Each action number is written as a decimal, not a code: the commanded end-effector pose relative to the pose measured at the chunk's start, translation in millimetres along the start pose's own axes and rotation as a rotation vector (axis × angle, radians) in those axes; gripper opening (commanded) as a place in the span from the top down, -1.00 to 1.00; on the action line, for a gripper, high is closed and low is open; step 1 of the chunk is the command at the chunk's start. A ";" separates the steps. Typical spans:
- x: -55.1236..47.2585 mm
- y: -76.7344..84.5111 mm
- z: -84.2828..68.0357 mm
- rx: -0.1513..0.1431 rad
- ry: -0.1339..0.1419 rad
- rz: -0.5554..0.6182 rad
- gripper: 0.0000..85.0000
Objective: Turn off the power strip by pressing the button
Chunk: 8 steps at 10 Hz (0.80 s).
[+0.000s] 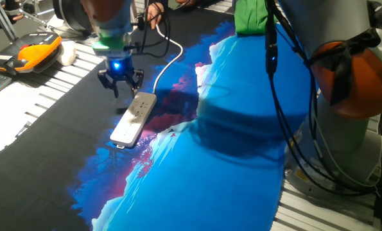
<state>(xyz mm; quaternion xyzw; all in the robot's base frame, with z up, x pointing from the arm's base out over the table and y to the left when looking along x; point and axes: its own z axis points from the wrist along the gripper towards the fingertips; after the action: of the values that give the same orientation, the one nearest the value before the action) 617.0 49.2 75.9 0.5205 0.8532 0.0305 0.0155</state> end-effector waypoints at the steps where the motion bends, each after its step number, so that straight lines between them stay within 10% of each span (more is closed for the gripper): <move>1: -0.9 -0.4 3.0 0.005 -0.007 -0.003 -0.20; 8: -2.2 -2.2 16.1 -0.006 -0.011 -0.009 -0.20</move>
<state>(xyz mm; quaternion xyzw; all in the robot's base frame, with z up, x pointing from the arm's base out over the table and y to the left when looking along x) 616.8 46.9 60.0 0.5168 0.8553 0.0301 0.0214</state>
